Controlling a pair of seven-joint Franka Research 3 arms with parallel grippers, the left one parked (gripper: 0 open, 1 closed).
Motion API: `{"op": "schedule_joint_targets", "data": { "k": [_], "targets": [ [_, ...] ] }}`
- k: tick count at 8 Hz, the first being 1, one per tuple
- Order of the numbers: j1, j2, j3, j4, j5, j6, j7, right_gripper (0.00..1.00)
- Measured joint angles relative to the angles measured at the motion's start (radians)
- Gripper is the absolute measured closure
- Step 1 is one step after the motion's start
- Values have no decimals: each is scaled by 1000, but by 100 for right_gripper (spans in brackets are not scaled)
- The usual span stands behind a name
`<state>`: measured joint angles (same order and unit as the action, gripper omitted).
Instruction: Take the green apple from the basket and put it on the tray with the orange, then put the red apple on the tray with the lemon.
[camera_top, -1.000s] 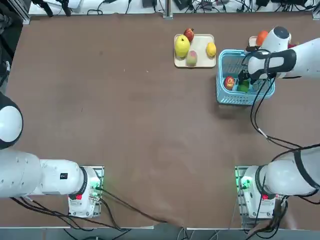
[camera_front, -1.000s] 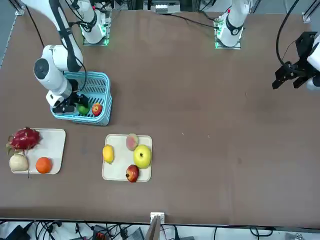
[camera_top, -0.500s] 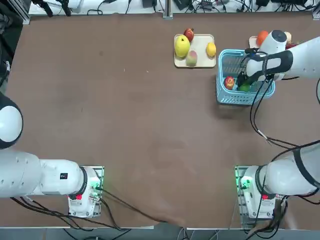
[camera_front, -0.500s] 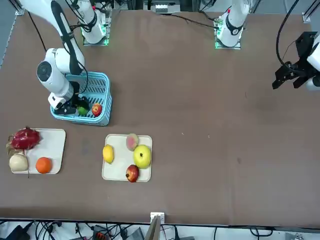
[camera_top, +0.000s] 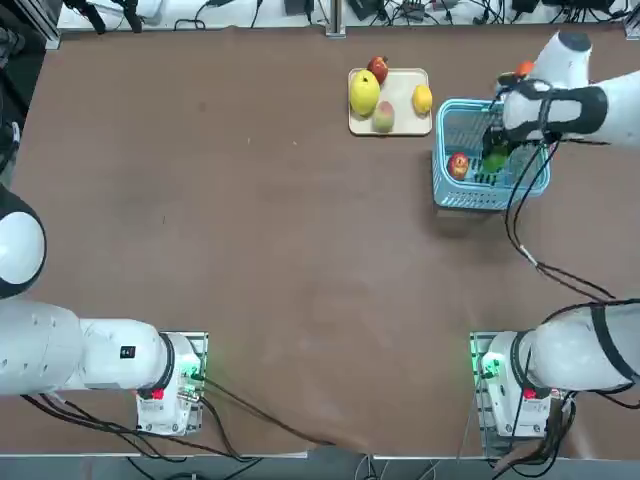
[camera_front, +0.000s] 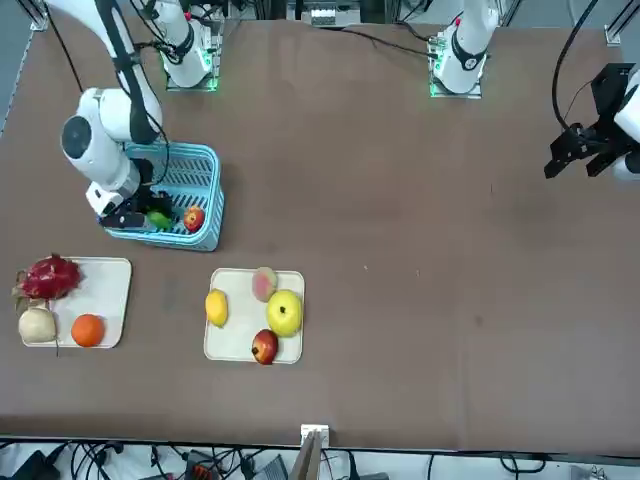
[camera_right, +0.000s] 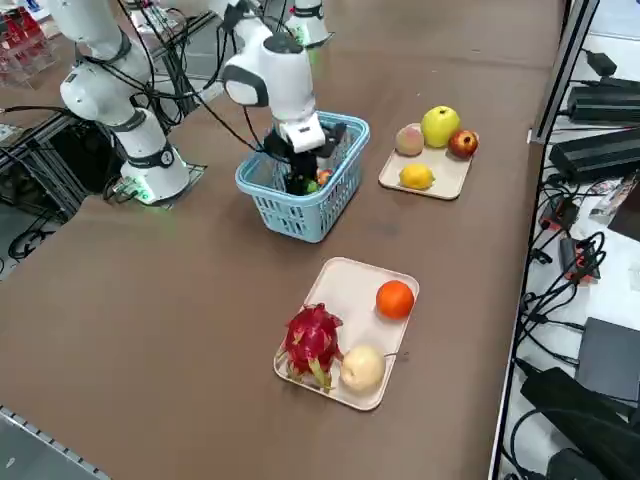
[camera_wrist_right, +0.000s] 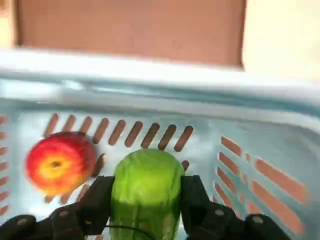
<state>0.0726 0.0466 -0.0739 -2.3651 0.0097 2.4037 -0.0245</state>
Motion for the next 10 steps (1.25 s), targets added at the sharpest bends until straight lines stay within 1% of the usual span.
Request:
{"op": "schedule_joint_targets", "data": {
  "k": [1, 2, 3, 4, 5, 6, 8, 9, 10],
  "targets": [
    [-1, -72, -4, 47, 0, -112, 0, 27],
    [-5, -117, -10, 117, 0, -234, 0, 27],
    [-16, -122, -15, 214, -1, -348, 0, 27],
    [-40, -89, -18, 314, -2, -413, -13, 30],
    [-73, -20, -20, 403, -2, -426, -58, 30],
    [-113, 79, -22, 497, -2, -423, -120, 30],
    [-182, 322, -23, 703, -2, -400, -235, 30],
    [-205, 435, -23, 778, -2, -355, -263, 30],
    [-222, 528, -23, 816, -2, -287, -274, 30]
  ]
}}
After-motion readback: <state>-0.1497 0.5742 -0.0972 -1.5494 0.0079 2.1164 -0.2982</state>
